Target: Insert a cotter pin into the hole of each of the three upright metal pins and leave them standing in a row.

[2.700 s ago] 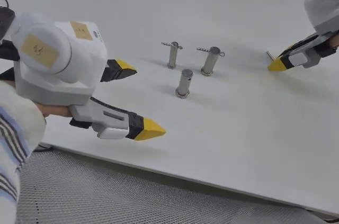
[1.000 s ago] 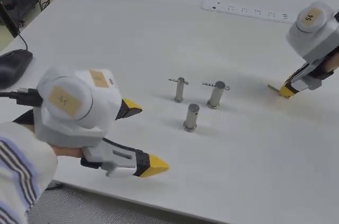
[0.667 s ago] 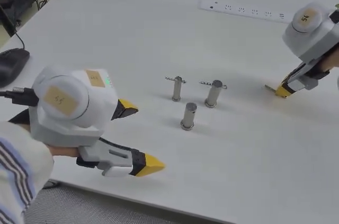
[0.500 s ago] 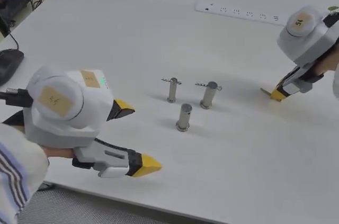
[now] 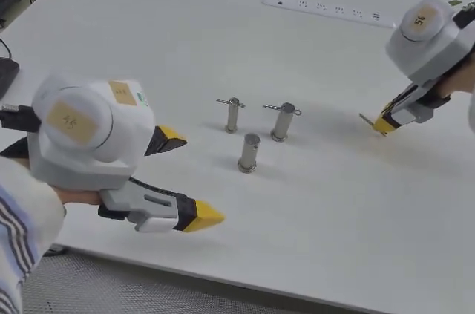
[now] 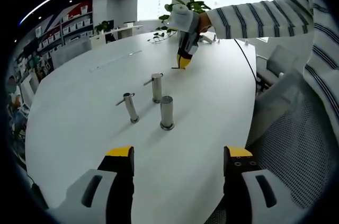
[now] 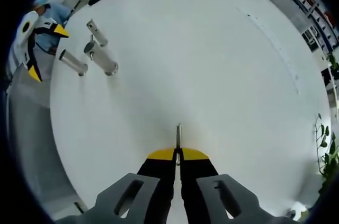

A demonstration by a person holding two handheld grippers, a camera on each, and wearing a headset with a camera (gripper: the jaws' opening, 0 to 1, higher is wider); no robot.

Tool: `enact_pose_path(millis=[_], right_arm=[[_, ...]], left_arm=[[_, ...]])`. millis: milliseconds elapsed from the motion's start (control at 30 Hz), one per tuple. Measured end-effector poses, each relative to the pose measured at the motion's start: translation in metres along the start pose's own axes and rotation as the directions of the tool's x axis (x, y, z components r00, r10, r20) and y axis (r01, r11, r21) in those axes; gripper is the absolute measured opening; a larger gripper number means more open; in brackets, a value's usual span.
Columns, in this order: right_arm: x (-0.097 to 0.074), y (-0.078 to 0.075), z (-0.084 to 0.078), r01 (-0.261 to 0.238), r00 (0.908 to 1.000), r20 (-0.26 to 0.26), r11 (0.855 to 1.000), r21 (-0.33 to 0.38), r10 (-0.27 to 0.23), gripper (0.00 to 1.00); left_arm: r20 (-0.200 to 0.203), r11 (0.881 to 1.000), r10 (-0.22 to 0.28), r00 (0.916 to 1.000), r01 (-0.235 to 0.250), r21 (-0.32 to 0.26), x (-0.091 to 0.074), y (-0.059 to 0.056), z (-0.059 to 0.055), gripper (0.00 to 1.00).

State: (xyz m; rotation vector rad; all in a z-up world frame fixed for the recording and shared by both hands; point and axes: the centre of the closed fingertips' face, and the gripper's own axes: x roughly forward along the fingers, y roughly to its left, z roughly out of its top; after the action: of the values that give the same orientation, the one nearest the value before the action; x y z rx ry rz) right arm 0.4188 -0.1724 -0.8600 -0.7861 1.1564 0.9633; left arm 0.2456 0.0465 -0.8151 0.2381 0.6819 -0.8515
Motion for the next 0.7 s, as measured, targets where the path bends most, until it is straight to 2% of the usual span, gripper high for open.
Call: enact_pose_path(millis=[367, 467, 700], right_arm=[[-0.015, 0.014, 0.004, 0.002, 0.9995, 0.031, 0.999, -0.035, -0.001, 0.03], [-0.015, 0.014, 0.005, 0.001, 0.9993, 0.038, 0.999, -0.042, 0.001, 0.03], [-0.025, 0.031, 0.008, 0.005, 0.9984, 0.056, 0.997, -0.074, 0.0, 0.03]], left_arm=[[0.025, 1.0, -0.011, 0.9996, 0.011, 0.001, -0.002, -0.002, 0.011, 0.67], [0.03, 1.0, -0.009, 0.9995, 0.009, -0.002, -0.002, -0.002, 0.012, 0.66], [0.047, 1.0, -0.017, 0.9988, 0.018, -0.02, -0.004, -0.002, 0.018, 0.64]])
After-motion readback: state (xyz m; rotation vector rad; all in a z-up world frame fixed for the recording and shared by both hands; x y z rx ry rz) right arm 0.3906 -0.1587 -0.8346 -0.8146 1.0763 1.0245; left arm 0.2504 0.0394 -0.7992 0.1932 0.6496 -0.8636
